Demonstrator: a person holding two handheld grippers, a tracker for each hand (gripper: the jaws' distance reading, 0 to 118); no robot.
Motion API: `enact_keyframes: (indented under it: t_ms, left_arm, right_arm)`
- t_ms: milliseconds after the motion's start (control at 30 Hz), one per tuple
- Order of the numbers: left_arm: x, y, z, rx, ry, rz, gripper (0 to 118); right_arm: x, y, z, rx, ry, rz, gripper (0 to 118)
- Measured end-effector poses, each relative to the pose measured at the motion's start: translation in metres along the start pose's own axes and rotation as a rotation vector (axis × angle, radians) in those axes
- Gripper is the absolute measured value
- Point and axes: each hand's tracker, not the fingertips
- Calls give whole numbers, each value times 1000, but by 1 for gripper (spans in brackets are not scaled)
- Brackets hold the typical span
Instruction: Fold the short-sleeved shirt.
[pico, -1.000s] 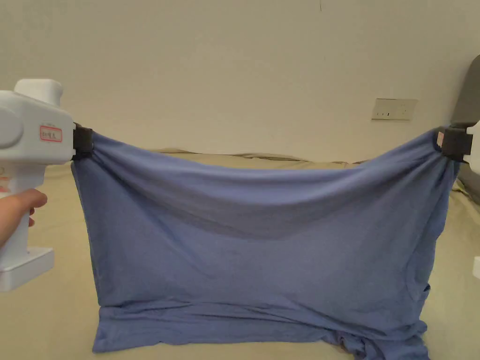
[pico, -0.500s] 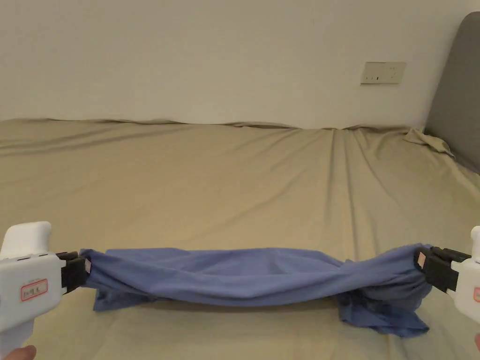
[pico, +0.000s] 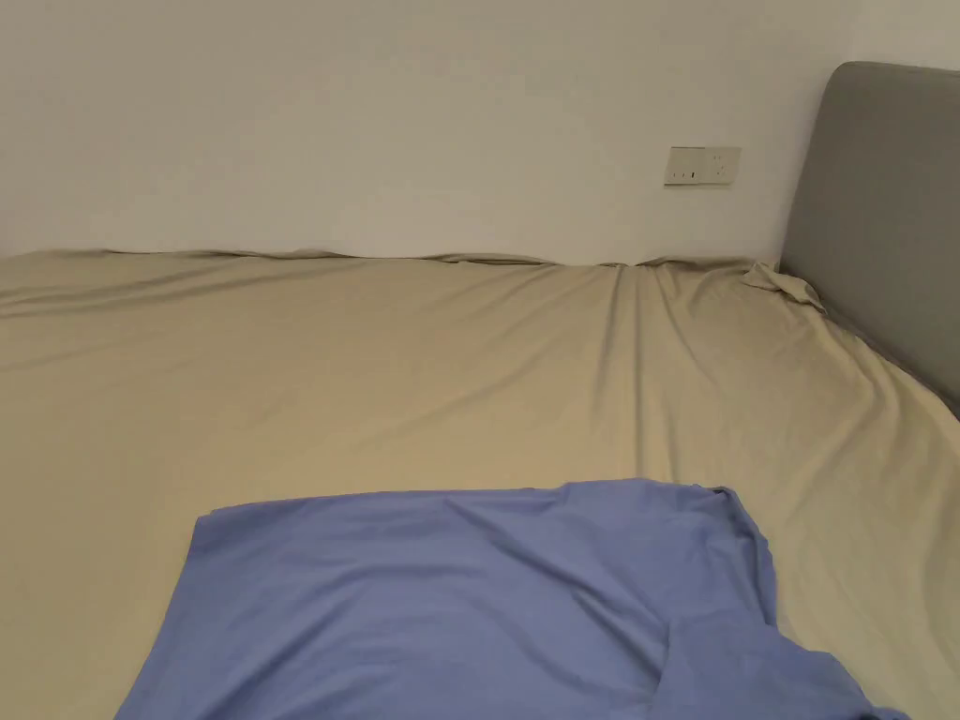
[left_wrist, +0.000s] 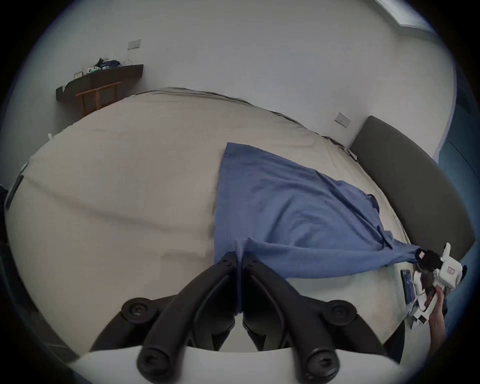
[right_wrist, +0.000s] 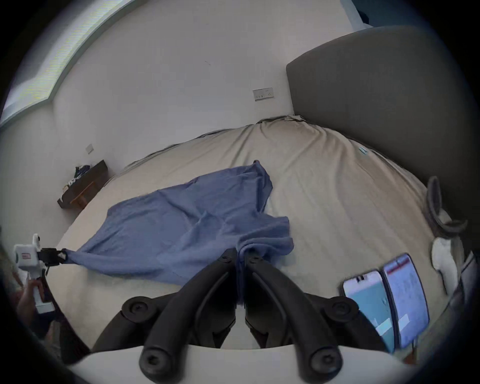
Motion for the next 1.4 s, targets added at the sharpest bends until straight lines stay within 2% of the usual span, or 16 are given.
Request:
enact_keyframes:
  t_ms: [133, 567, 600, 633, 667, 700, 733, 833, 867, 900, 967, 1267, 1300, 1333, 1367, 1400]
  left_arm:
    - [10, -32, 51, -27, 40, -128, 2]
    - [0, -95, 74, -199, 61, -172, 2]
    - [3, -95, 76, -197, 89, -171, 20]
    - [-3, -95, 75, -185, 148, -196, 58]
    - [-2, -92, 80, -178, 168, -225, 93]
    - [3, -88, 92, -148, 171, -253, 98]
    - [10, -82, 103, -123, 193, -268, 98]
    - [40, -66, 136, -57, 237, -338, 98]
    - [45, -62, 143, -55, 219, -326, 97]
    - [50, -61, 149, -18, 168, -318, 81]
    - [54, -60, 153, 39, 154, -284, 0]
    - [26, -88, 108, -142, 133, -262, 0]
    - [19, -90, 98, -161, 101, -222, 25]
    - [10, -91, 88, -174, 113, -194, 74]
    - [2, -92, 78, -190, 113, -171, 97]
    - [-6, -95, 67, -219, 125, -152, 97]
  right_arm:
    - [3, -32, 49, -7, 0, 3, 5]
    - [12, -98, 105, -161, -45, 41, 5]
    - [9, -95, 101, -193, -57, 55, 5]
    - [3, -89, 102, -199, -97, 80, 16]
    - [-3, -83, 104, -194, -122, 117, 50]
    - [-11, -76, 107, -187, -144, 150, 106]
    - [-19, -69, 113, -174, -151, 166, 118]
    - [-45, -46, 134, -119, -145, 137, 118]
    - [-51, -41, 138, -114, -147, 126, 117]
    - [-57, -39, 143, -93, -108, 110, 99]
    - [-69, -38, 147, -67, -40, 99, 2]
    - [-86, -50, 136, -151, 18, 130, 2]
    - [-87, -50, 135, -160, 35, 124, 2]
    - [-87, -48, 133, -177, 60, 125, 2]
    - [-88, -47, 131, -192, 70, 130, 2]
    - [-92, -48, 126, -198, 68, 142, 2]
